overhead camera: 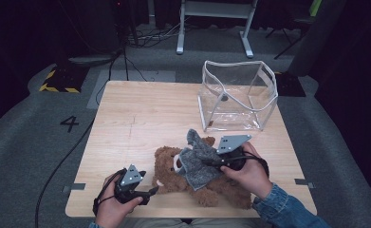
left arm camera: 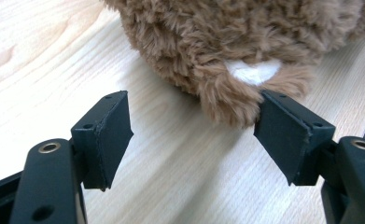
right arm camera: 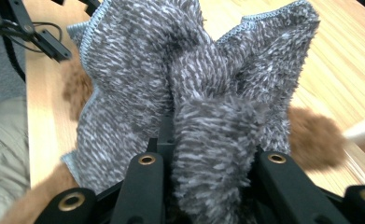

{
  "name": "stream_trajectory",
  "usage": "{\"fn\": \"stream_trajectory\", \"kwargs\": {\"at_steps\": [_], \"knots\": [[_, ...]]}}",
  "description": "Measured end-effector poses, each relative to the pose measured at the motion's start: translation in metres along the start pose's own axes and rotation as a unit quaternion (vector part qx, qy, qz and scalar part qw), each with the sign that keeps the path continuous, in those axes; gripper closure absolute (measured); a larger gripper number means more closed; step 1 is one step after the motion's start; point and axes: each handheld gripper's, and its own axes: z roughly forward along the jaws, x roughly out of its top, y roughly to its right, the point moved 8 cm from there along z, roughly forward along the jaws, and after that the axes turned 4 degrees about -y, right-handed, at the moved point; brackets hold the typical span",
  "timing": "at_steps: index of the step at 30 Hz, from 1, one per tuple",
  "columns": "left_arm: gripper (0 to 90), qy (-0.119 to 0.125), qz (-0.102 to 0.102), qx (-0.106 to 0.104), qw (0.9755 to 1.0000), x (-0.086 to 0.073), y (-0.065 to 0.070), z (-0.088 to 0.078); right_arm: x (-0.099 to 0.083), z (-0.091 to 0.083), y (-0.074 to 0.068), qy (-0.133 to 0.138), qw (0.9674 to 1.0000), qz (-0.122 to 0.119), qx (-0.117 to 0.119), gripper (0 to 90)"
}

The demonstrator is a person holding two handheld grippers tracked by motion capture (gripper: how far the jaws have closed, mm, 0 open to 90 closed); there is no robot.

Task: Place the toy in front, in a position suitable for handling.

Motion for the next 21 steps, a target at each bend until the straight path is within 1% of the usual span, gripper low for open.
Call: {"fn": "stream_trajectory", "kwargs": {"at_steps": [1, 2, 3, 5, 6, 7, 8, 9, 10, 11, 13, 14, 15, 17, 21], "knots": [[27.4, 0.001, -0.002, -0.004, 1.0, 0.001, 0.001, 0.001, -0.004, -0.004, 0.004, 0.0, 1.0, 0.0, -0.004, 72.5], [27.4, 0.001, 0.002, -0.004, 1.0, 0.002, 0.001, 0.002, -0.007, -0.007, 0.006, 0.001, 0.9999, 0.008, -0.007, 72.5], [27.4, 0.001, 0.006, -0.005, 1.0, 0.004, 0.001, 0.002, -0.011, -0.011, 0.01, 0.001, 0.9998, 0.011, -0.014, 72.6], [27.4, 0.001, 0.006, -0.011, 0.9999, 0.006, 0.004, 0.004, -0.019, -0.019, 0.014, 0.0, 0.9995, 0.026, -0.021, 72.5], [27.4, 0.003, 0.01, -0.012, 0.9999, 0.008, 0.004, 0.004, -0.023, -0.022, 0.016, 0.001, 0.9992, 0.032, -0.025, 72.5], [27.5, 0.006, 0.012, -0.014, 0.9998, 0.009, 0.004, 0.005, -0.029, -0.026, 0.018, -0.003, 0.999, 0.034, -0.029, 72.4], [27.4, 0.009, 0.016, -0.018, 0.9997, 0.011, 0.005, 0.005, -0.034, -0.029, 0.02, -0.004, 0.9986, 0.041, -0.034, 72.4], [27.4, 0.008, 0.014, -0.022, 0.9996, 0.012, 0.007, 0.006, -0.04, -0.033, 0.022, -0.007, 0.9982, 0.046, -0.038, 72.3], [27.3, 0.008, 0.018, -0.025, 0.9995, 0.013, 0.008, 0.006, -0.045, -0.036, 0.025, -0.01, 0.9978, 0.05, -0.043, 72.4], [27.3, 0.011, 0.018, -0.03, 0.9993, 0.015, 0.01, 0.008, -0.051, -0.039, 0.027, -0.012, 0.9971, 0.058, -0.047, 72.3], [27.1, 0.009, 0.027, -0.032, 0.9991, 0.017, 0.012, 0.009, -0.063, -0.044, 0.032, -0.021, 0.9959, 0.068, -0.056, 72.3], [26.9, 0.011, 0.026, -0.037, 0.9989, 0.018, 0.014, 0.01, -0.069, -0.045, 0.035, -0.023, 0.995, 0.075, -0.06, 72.4], [26.9, 0.01, 0.031, -0.039, 0.9987, 0.019, 0.015, 0.011, -0.076, -0.047, 0.038, -0.029, 0.9942, 0.081, -0.064, 72.4], [26.9, 0.008, 0.039, -0.04, 0.9984, 0.02, 0.017, 0.014, -0.089, -0.051, 0.044, -0.038, 0.9924, 0.091, -0.075, 72.4], [26.4, 0.004, 0.04, -0.038, 0.9985, 0.02, 0.018, 0.015, -0.112, -0.059, 0.056, -0.051, 0.9882, 0.112, -0.091, 72.4]]}}
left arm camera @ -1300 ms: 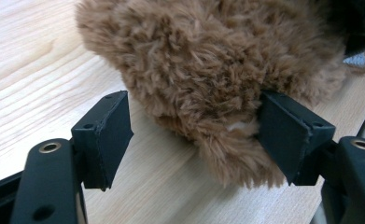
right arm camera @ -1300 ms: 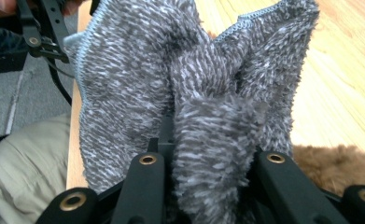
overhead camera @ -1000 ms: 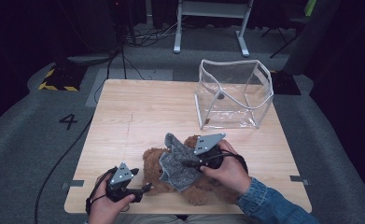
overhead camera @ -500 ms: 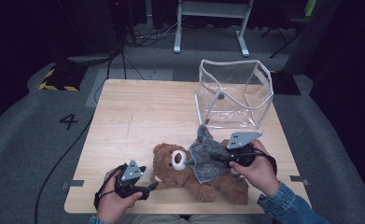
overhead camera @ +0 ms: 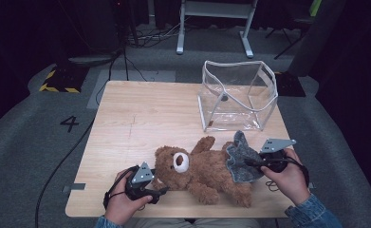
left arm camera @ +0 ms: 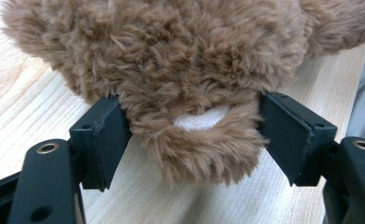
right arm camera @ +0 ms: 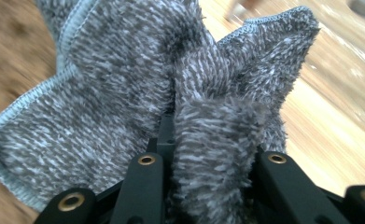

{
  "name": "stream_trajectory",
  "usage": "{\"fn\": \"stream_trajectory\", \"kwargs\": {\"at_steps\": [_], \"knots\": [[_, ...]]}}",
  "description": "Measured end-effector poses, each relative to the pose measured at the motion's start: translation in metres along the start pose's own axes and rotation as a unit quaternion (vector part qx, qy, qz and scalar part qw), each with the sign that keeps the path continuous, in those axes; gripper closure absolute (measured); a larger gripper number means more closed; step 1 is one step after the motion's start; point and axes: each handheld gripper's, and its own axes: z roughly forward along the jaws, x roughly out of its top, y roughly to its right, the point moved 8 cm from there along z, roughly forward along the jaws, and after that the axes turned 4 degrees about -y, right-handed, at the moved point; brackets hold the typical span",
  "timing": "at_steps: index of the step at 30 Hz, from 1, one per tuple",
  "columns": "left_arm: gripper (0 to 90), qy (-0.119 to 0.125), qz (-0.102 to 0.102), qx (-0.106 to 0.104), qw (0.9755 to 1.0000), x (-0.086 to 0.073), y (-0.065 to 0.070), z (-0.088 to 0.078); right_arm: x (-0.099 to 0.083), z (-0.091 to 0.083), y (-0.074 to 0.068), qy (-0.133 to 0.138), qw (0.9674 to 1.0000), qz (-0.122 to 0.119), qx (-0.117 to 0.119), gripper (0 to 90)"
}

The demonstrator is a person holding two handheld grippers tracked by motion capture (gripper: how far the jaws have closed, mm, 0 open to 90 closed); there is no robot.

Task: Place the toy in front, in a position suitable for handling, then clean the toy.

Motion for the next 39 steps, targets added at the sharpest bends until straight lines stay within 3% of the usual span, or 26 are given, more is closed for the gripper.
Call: {"fn": "stream_trajectory", "kwargs": {"at_steps": [4, 8, 11, 12, 15, 20, 26, 29, 32, 39], "knots": [[26.5, 0.004, 0.003, 0.004, 1.0, 0.001, -0.001, -0.002, -0.012, -0.011, 0.013, -0.001, 0.9997, 0.018, -0.017, 72.4], [26.3, 0.004, 0.003, 0.002, 1.0, 0.001, 0.002, -0.002, 0.002, -0.031, 0.007, 0.035, 0.9992, 0.013, -0.015, 72.4], [25.9, 0.001, 0.005, 0.003, 1.0, 0.001, 0.002, -0.001, 0.025, -0.045, -0.013, 0.07, 0.9975, -0.011, 0.006, 72.3], [25.8, 0.001, 0.004, 0.003, 1.0, 0.001, 0.002, -0.001, 0.034, -0.048, -0.024, 0.077, 0.9968, -0.009, 0.019, 72.2], [25.6, 0.001, 0.012, 0.007, 0.9999, 0.002, 0.001, -0.001, 0.061, -0.047, -0.056, 0.105, 0.9918, -0.05, 0.053, 72.0], [25.0, -0.001, 0.01, 0.008, 0.9999, 0.001, 0.001, 0.0, 0.091, -0.024, -0.104, 0.112, 0.9834, -0.098, 0.103, 71.5], [24.8, -0.005, 0.011, 0.004, 0.9999, -0.001, 0.001, 0.003, 0.108, 0.011, -0.134, 0.103, 0.9778, -0.122, 0.135, 71.1], [23.6, -0.009, 0.016, 0.007, 0.9998, -0.002, 0.001, 0.004, 0.108, 0.027, -0.14, 0.089, 0.9779, -0.127, 0.14, 71.0], [23.6, -0.011, 0.013, 0.007, 0.9998, -0.003, 0.001, 0.005, 0.102, 0.036, -0.137, 0.075, 0.9804, -0.129, 0.129, 71.1], [25.7, -0.023, 0.017, 0.001, 0.9996, -0.003, 0.005, 0.011, 0.079, 0.022, -0.115, 0.069, 0.986, -0.112, 0.103, 71.1]]}}
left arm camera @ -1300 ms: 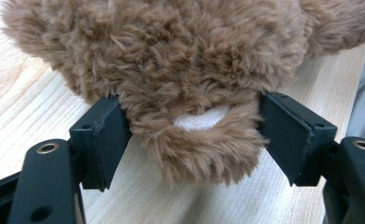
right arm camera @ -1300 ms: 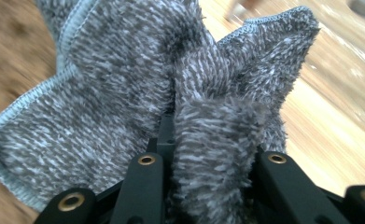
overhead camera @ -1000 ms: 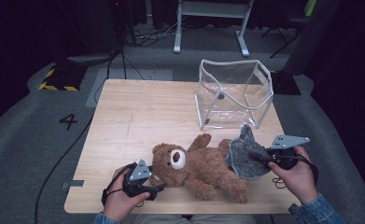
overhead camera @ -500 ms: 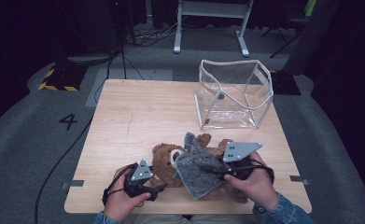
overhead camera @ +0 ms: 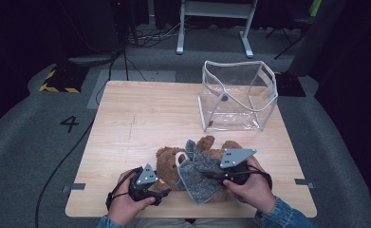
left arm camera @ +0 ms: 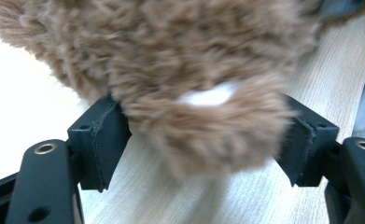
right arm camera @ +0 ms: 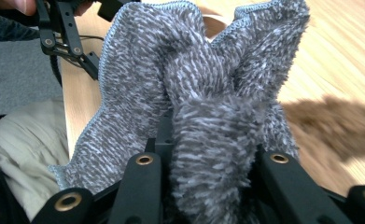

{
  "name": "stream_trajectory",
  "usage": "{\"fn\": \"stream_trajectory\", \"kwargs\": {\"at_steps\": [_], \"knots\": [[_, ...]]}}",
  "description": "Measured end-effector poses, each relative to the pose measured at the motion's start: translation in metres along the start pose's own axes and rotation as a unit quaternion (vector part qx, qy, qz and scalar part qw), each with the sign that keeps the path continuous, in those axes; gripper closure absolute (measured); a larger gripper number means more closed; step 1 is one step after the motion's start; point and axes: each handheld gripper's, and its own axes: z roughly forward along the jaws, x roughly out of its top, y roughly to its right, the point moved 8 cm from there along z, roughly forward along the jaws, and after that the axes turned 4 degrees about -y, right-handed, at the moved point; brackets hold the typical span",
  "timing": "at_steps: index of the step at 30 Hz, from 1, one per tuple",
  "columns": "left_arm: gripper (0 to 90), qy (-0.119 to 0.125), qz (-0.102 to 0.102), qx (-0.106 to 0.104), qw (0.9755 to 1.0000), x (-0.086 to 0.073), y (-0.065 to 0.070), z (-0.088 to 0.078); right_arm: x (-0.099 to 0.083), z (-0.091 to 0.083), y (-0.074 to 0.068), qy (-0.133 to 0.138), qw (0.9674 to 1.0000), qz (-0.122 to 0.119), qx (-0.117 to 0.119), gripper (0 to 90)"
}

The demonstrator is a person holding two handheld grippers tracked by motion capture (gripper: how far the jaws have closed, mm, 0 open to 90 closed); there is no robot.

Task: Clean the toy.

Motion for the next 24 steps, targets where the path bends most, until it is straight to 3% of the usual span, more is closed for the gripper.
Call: {"fn": "stream_trajectory", "kwargs": {"at_steps": [1, 3, 5, 9, 16, 18, 20, 24], "knots": [[25.7, -0.002, -0.001, -0.007, 1.0, 0.0, 0.002, 0.001, -0.003, -0.005, 0.001, 0.001, 1.0, 0.005, -0.004, 71.1], [25.5, -0.004, 0.0, 0.001, 1.0, 0.0, 0.001, 0.002, -0.011, -0.014, 0.005, 0.002, 0.9998, 0.007, -0.017, 71.0], [25.5, -0.006, -0.001, -0.003, 1.0, 0.0, 0.002, 0.003, -0.021, -0.025, 0.009, 0.003, 0.9993, 0.017, -0.032, 70.9], [25.5, -0.008, -0.002, -0.003, 1.0, 0.0, 0.002, 0.003, -0.046, -0.043, 0.019, -0.013, 0.9974, 0.036, -0.061, 70.9], [25.5, -0.008, -0.001, -0.003, 1.0, -0.001, 0.002, 0.003, -0.093, -0.055, 0.033, -0.042, 0.9926, 0.081, -0.08, 70.9], [25.5, -0.008, -0.005, -0.003, 1.0, -0.001, 0.002, 0.003, -0.105, -0.057, 0.038, -0.054, 0.9902, 0.089, -0.093, 70.9], [25.5, -0.01, 0.0, 0.003, 0.9999, -0.002, 0.001, 0.003, -0.123, -0.064, 0.048, -0.077, 0.9852, 0.098, -0.118, 70.9], [25.7, -0.008, -0.002, 0.005, 1.0, -0.003, 0.0, 0.001, -0.154, -0.077, 0.066, -0.096, 0.9755, 0.132, -0.147, 70.8]]}}
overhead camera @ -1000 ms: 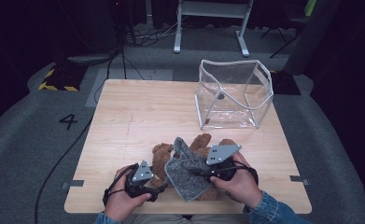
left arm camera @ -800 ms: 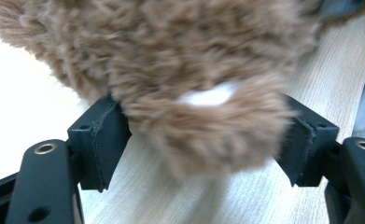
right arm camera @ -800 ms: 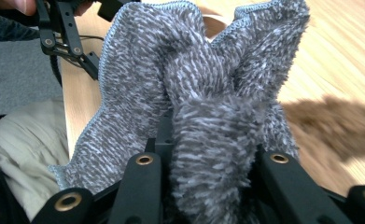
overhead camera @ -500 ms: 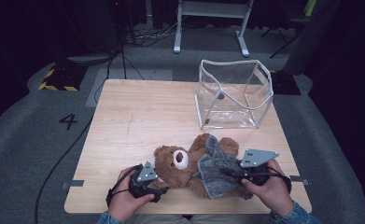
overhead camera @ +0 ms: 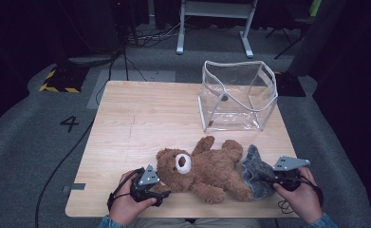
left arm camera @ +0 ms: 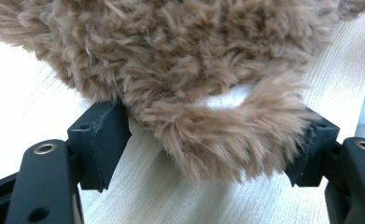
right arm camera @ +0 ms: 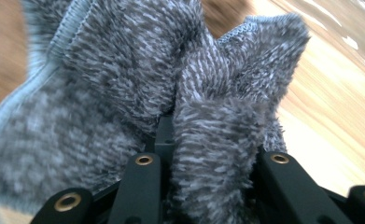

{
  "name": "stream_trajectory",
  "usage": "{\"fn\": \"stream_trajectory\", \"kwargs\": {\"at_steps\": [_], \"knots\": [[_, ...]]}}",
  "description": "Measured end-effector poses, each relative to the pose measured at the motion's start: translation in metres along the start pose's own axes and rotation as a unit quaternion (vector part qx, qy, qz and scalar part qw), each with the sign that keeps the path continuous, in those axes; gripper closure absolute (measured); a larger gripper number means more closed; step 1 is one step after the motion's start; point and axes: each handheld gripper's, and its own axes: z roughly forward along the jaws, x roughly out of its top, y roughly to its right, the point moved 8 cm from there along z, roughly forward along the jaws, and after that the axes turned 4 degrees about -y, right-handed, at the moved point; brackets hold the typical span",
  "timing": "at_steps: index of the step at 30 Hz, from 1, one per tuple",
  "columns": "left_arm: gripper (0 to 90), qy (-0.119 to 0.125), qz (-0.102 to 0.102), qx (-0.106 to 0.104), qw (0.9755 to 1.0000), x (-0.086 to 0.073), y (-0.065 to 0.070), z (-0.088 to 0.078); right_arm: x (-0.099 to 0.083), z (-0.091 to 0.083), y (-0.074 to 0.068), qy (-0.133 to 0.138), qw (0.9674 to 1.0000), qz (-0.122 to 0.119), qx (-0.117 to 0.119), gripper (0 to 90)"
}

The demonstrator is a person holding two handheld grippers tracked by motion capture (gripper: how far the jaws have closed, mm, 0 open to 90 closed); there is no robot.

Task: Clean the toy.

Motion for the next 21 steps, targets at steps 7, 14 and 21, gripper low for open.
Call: {"fn": "stream_trajectory", "kwargs": {"at_steps": [7, 14, 21], "knots": [[25.5, 0.003, -0.002, 0.001, 1.0, -0.004, 0.004, -0.007, -0.025, 0.003, 0.034, 0.022, 0.9966, 0.069, -0.039, 38.7], [24.8, 0.002, 0.0, 0.005, 1.0, -0.011, 0.015, -0.009, -0.01, -0.023, 0.004, 0.095, 0.9934, 0.064, -0.007, 28.5], [26.7, 0.001, 0.0, 0.009, 1.0, -0.014, 0.02, -0.003, -0.008, -0.026, -0.052, 0.079, 0.9946, -0.012, 0.066, 26.5]]}}
